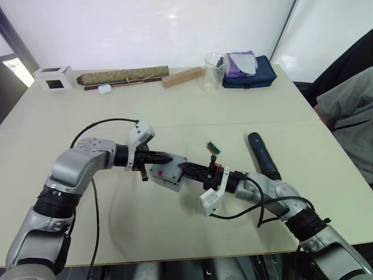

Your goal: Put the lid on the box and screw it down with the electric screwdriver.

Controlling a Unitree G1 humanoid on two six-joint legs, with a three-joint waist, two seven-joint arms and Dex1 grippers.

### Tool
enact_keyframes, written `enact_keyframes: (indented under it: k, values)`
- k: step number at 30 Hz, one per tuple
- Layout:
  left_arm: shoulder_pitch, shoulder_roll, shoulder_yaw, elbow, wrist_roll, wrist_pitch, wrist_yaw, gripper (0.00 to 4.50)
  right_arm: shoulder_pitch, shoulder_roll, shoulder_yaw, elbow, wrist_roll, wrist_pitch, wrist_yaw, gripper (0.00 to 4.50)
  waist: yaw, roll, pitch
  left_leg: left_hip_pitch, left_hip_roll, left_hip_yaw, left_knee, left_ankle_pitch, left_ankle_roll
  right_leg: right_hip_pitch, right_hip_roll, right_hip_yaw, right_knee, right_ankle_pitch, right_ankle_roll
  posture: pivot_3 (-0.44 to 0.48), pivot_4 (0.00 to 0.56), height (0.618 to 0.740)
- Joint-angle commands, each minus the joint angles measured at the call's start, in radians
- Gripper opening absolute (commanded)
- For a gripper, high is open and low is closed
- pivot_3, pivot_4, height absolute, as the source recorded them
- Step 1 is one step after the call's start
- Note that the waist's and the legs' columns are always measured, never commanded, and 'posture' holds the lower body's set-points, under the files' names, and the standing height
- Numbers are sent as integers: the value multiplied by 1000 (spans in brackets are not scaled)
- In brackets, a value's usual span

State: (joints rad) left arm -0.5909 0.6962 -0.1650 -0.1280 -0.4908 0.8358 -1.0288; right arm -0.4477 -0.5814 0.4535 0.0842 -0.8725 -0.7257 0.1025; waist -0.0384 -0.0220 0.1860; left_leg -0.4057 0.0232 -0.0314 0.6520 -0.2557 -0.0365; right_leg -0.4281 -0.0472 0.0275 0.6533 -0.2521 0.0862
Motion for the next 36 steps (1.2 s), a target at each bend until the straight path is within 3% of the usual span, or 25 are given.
enact_keyframes:
  k: [1,2,4,5,9,13,22,27,31,34,35,36]
  values:
    - [41,23,-99,-29,85,-61,-16,33,12,-20,-5,1,1,-6,7,325,1,0,0,1,0,0,0,0,0,1,0,0,0,0,0,0,150,740]
    - [52,28,-130,-22,118,-86,-17,33,17,-21,-8,3,7,-1,11,325,2,0,-1,1,0,0,0,0,0,1,0,0,0,0,0,0,150,740]
    - [71,32,-189,-1,180,-114,-6,0,31,-25,-13,5,40,7,37,1328,7,1,-2,4,0,0,-1,0,0,5,0,0,-1,0,0,0,150,740]
    - [84,30,-208,9,205,-134,-1,0,38,-28,-17,-1,45,7,40,1595,9,1,-2,8,0,1,-2,0,0,9,0,0,-2,0,0,0,150,740]
    - [113,25,-217,25,230,-159,-7,0,44,-31,-22,-21,34,6,33,3236,15,-1,-10,34,0,2,-6,-4,5,35,-1,0,-8,-8,-8,0,150,740]
    - [156,5,-236,39,250,-154,15,0,74,-52,-54,-71,47,14,34,4364,22,3,-25,36,0,1,-6,-5,7,37,-1,0,-7,-12,-8,0,150,740]
    - [189,-1,-264,99,327,-213,31,0,148,-116,-119,-190,130,28,106,4364,23,7,-37,40,-1,2,-6,-7,10,40,-1,1,-7,-13,-9,0,150,740]
    - [203,-33,-170,109,260,-201,35,0,200,-136,-160,-283,349,138,272,4364,22,9,-41,56,0,1,-7,-12,18,55,-1,1,-8,-20,-7,0,150,740]
    - [150,-89,11,85,98,-48,72,0,226,-128,-183,-349,497,226,366,3481,21,8,-40,55,1,1,-7,-13,21,54,0,1,-7,-20,-8,0,150,740]
    - [136,-91,48,61,58,6,78,0,235,-114,-187,-370,536,272,403,2614,21,7,-38,50,1,0,-6,-13,21,48,1,-1,-6,-19,-10,0,150,740]
    - [133,-91,52,56,51,17,81,0,236,-112,-188,-373,541,279,411,2054,21,7,-36,49,1,0,-7,-13,21,48,1,-1,-6,-19,-10,0,150,740]
    - [130,-90,65,39,27,40,76,0,234,-110,-183,-375,549,290,428,1773,21,7,-34,49,1,0,-7,-13,21,48,1,-1,-6,-19,-10,0,150,740]
